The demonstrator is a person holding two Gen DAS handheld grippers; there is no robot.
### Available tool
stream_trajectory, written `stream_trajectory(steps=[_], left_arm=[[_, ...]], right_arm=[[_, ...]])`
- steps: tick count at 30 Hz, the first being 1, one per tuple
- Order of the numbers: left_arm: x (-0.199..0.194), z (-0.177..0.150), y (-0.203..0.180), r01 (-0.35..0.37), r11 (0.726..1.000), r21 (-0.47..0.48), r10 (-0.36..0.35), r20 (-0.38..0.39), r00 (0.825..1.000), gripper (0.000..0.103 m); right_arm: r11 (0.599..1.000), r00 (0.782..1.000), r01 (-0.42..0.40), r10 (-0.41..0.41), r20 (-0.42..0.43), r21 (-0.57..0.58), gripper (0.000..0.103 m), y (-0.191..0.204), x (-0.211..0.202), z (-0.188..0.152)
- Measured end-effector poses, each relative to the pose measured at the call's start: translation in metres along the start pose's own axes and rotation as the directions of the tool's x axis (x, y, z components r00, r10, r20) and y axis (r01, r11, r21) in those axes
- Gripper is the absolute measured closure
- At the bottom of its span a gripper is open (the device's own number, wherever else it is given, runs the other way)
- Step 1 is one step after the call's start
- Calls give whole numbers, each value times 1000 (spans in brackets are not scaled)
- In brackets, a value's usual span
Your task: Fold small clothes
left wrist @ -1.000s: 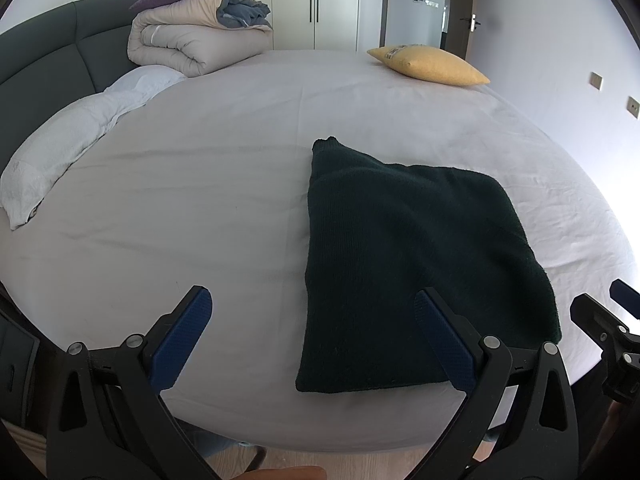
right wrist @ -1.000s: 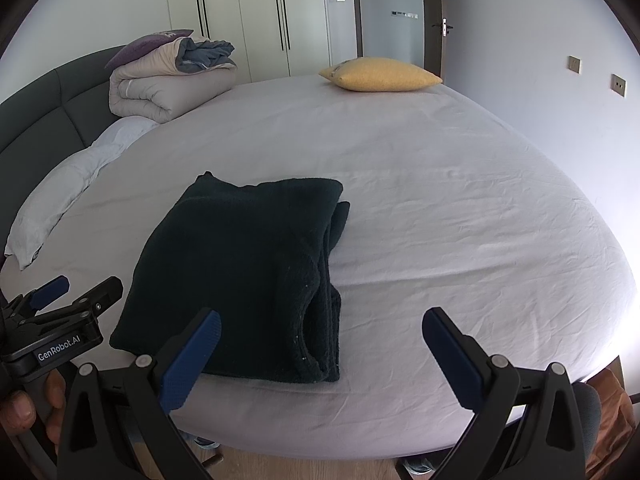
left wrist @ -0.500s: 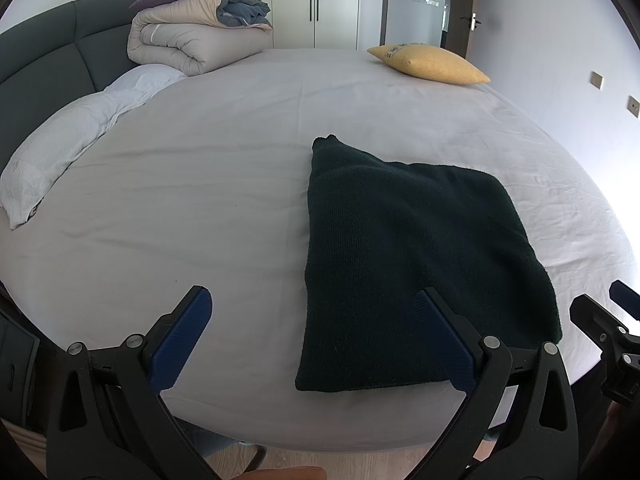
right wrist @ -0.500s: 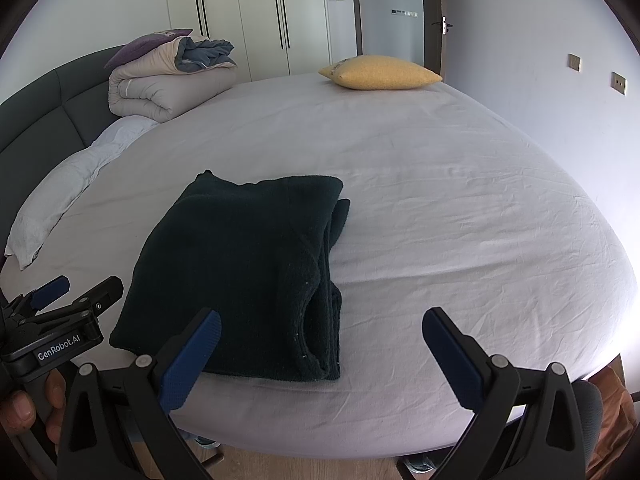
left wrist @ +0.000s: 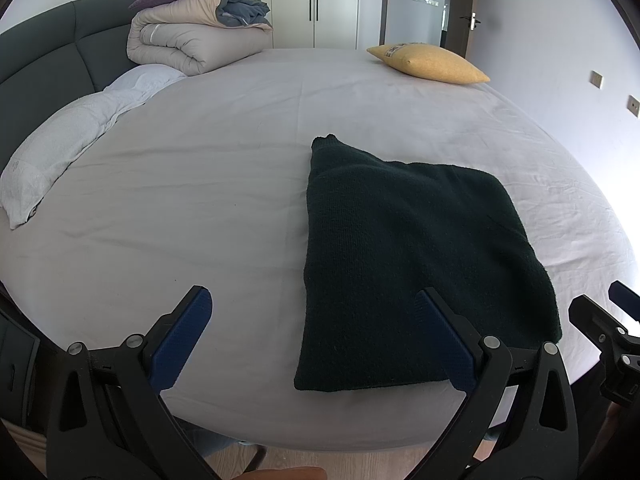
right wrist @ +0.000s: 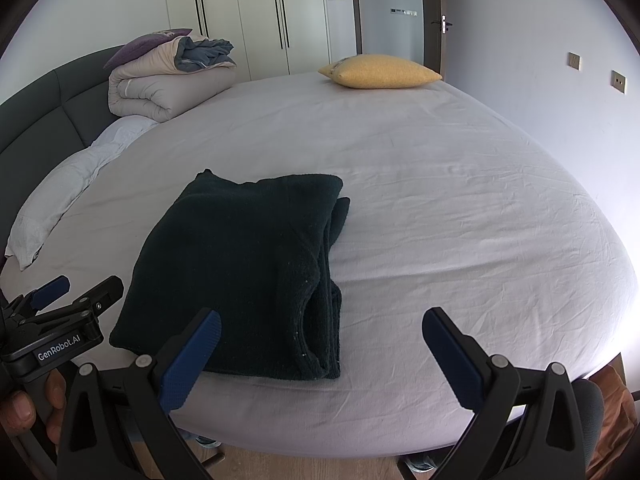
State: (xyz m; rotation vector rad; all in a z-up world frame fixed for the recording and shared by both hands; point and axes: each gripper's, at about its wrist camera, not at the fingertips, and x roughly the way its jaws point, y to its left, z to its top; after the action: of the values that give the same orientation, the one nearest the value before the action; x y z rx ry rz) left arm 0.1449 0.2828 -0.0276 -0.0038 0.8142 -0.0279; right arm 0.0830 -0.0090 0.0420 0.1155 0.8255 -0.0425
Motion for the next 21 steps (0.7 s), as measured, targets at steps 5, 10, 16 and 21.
stream_trajectory(steps=[5,10,16,21], left_arm=[[0,0,0,1,1000,0,-1,0,1000,0],[-1,-1,-1,-2,1000,0,2,0,1000,0],[0,-2,-2,-2,1000,1,2,-2,1000,0],[1,-5,-2,-3,1000,5,3,-1,1000,0]], right_arm=[[1000,1000,0,0,0,0,0,0,0,0],[1000,1000,-1,1,-1,0,0,0,0,0],[1000,1000,-1,1,-1,1,0,-1,0,0],[1000,1000,-1,1,-1,1,0,-1,0,1]])
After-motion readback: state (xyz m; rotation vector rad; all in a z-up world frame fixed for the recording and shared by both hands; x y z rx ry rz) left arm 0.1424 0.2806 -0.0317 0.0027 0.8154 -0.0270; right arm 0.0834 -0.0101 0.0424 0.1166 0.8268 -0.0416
